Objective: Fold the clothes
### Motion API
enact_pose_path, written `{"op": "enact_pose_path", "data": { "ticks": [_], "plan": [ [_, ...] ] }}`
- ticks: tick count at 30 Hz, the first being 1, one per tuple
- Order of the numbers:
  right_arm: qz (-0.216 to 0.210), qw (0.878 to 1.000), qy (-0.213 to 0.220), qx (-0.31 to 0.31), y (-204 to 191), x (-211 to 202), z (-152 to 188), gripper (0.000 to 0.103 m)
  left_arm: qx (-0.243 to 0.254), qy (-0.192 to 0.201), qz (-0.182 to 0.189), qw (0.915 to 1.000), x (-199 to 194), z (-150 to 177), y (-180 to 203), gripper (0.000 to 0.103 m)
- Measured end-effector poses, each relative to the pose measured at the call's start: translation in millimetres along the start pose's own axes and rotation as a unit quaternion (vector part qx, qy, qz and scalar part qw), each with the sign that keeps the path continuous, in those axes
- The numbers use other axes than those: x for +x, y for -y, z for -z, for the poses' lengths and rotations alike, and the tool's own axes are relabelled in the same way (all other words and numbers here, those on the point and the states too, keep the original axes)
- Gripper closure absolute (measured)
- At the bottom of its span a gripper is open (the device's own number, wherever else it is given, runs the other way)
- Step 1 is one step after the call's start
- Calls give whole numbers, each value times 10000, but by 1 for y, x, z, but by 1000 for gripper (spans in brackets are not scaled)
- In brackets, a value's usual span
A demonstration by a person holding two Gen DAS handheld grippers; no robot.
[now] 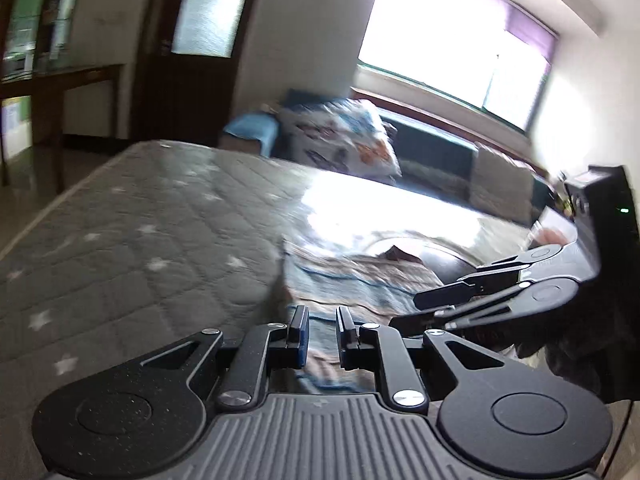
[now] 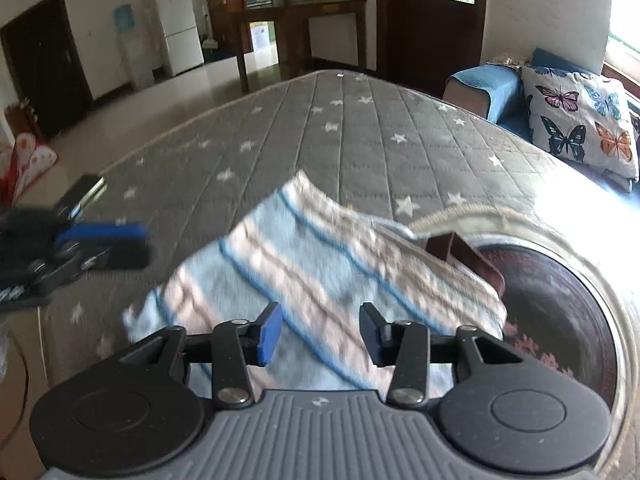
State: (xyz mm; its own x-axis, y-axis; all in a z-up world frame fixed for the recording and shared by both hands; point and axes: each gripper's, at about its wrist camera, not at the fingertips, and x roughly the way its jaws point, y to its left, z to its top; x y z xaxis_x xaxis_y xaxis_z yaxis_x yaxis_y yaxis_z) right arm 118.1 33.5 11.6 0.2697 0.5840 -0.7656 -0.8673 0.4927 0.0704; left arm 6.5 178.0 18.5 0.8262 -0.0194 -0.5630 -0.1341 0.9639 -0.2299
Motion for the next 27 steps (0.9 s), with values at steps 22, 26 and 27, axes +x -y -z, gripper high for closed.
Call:
{"op": "enact_pose_path", "data": {
  "ticks": [22,26,27],
  "plan": [
    [206,9975,-67,-675,-29,-38,92,51,403,-169,-602,9972,22,6,-21,87],
    [231,9981,115,-568,-27,-45,90,51,633,-81,-374,9973,-1,16,-6,72],
    [240,9982,149,-526,-26,-46,89,51,686,-104,-352,9970,-1,20,-3,71]
  ]
}}
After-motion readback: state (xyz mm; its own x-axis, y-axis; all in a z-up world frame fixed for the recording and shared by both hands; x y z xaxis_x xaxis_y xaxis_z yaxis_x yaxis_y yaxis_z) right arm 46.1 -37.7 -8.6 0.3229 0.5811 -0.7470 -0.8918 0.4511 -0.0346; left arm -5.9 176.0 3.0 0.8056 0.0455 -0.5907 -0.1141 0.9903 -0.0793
